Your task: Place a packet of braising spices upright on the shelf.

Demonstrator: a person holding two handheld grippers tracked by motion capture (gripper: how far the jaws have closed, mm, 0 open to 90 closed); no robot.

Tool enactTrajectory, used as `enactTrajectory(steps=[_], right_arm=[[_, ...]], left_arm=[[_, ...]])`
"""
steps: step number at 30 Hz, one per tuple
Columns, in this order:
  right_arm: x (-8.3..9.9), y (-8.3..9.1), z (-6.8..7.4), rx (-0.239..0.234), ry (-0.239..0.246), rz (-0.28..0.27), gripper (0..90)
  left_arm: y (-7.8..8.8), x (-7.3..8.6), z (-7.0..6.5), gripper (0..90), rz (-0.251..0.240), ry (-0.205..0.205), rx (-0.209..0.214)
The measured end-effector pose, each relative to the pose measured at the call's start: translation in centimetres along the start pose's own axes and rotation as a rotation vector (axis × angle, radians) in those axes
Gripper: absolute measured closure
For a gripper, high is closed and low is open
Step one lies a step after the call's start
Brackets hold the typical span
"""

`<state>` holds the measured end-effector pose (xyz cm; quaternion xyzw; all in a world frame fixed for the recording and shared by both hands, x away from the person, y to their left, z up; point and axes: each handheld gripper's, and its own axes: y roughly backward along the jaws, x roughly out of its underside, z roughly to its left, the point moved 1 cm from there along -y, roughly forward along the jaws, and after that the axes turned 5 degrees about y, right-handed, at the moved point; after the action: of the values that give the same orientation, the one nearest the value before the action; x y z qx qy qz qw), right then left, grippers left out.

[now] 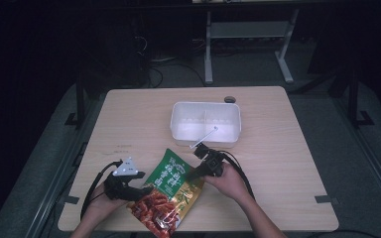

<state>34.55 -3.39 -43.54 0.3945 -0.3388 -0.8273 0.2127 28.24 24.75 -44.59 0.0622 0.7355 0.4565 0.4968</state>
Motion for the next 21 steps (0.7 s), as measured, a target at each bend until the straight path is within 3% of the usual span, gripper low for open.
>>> enactTrajectory(steps=[14,21], right_arm=[[-0.3,4.0,1.4,0.011,0.021,-0.066,89.1],[-0.9,6.1,2.5,-0.014,0.038,-0.093,89.1]], left_arm=[[0.7,0.1,0.6,30.2,-0.049,0.037,-0.019],[0.8,0.2,0.7,29.8,-0.052,0.043,-0.028]])
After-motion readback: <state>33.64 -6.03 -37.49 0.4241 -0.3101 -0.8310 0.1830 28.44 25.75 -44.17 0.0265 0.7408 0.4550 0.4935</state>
